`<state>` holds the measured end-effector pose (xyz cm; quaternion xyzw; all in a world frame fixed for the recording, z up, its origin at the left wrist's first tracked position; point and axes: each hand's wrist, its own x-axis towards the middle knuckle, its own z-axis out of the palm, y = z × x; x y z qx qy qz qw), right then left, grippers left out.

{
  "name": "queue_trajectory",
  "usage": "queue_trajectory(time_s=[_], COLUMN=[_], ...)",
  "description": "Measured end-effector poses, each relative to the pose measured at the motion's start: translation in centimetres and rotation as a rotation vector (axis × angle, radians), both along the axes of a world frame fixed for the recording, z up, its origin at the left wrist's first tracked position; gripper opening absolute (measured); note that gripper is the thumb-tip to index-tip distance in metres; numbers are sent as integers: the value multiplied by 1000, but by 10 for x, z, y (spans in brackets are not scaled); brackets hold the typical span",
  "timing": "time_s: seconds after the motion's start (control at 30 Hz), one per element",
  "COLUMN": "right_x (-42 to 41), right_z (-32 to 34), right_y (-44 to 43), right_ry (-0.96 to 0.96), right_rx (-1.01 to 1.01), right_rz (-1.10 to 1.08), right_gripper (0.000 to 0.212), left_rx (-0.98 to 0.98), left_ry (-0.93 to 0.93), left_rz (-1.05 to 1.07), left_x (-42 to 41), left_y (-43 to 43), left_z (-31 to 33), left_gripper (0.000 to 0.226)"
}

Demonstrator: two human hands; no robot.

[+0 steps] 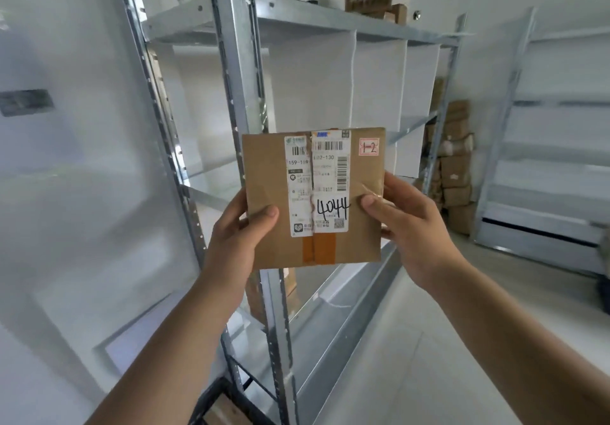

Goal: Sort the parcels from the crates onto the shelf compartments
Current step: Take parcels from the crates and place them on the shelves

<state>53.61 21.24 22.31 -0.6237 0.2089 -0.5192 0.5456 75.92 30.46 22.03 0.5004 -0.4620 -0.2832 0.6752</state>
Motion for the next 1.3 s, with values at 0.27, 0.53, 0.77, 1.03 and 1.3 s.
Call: queue_trajectory(time_s=[0.27, 0.53, 0.77, 1.03, 1.3], right_x=[-107, -208, -258, -257, -213], right_z=[-3, -15, -28, -46, -43], right_y=[-56, -140, -222, -329, -462], right_ry=[12, 79, 73, 97, 137], right_rx=[40, 65, 134, 152, 154], right_rz=[-112, -177, -196, -211, -139], right_gripper=[44, 44, 44, 36, 31], left_rx=[18, 28, 58, 81, 75], left_ry=[29, 60, 56, 33, -10], left_rz=[-110, -128, -118, -57, 17], left_x=[-106, -205, -257, -259, -222], left_y=[-78, -176, -251, -349, -472], left_z=[-11, -22, -31, -51, -50], left_gripper=[41, 38, 44, 45, 54])
